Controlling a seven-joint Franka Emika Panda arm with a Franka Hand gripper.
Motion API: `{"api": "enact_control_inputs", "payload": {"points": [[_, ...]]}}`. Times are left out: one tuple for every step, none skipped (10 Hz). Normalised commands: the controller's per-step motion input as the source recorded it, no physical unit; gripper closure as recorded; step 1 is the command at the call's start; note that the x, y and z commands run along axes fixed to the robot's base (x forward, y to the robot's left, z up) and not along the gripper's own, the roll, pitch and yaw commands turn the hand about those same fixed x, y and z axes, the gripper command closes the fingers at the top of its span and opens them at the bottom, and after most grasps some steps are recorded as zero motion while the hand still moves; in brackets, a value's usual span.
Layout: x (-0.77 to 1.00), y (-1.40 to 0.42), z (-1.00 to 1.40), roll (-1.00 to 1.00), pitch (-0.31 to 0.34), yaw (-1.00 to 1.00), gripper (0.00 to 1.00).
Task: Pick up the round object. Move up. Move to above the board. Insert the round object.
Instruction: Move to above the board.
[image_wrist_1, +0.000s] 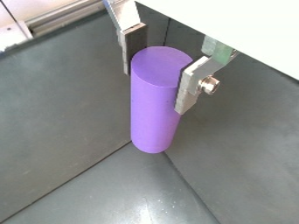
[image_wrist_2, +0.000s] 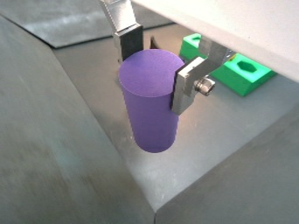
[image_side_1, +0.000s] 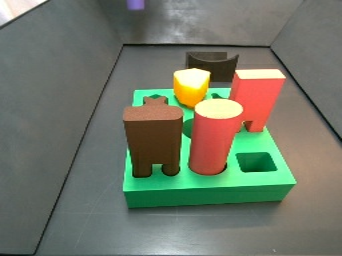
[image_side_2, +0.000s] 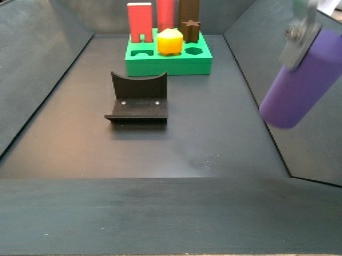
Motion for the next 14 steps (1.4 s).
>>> {"api": "enact_control_inputs", "payload": {"points": [[0.06,0.09,0.91,-0.06,0.062,-0.04,1.0],[0.02,0.04,0.65,-0.02,0.069,-0.02,1.0],[0.01,0.03,0.55,-0.01,0.069,-0.01,1.0],[-0.01,0.02,0.36,0.01,0.07,0.0,1.0],[-0.01,0.01,0.26,0.02,0.072,0.0,1.0],[0.23,-1.0,0.11,0.6,0.386,-0.87,1.0],[0.23,-1.0,0.1,0.6,0.376,-0.84,1.0],[0.22,-1.0,0.1,0.46,0.234,-0.51,1.0],[0.22,-1.0,0.11,0.25,0.11,-0.31,1.0],[0.22,-1.0,0.1,0.15,0.052,-0.17,1.0],[0.22,-1.0,0.11,0.09,0.04,-0.06,1.0],[0.21,-1.0,0.11,0.06,0.031,-0.02,1.0],[0.21,-1.0,0.11,0.01,0.016,-0.01,1.0],[0.21,-1.0,0.11,0.0,0.02,0.0,1.0]]}}
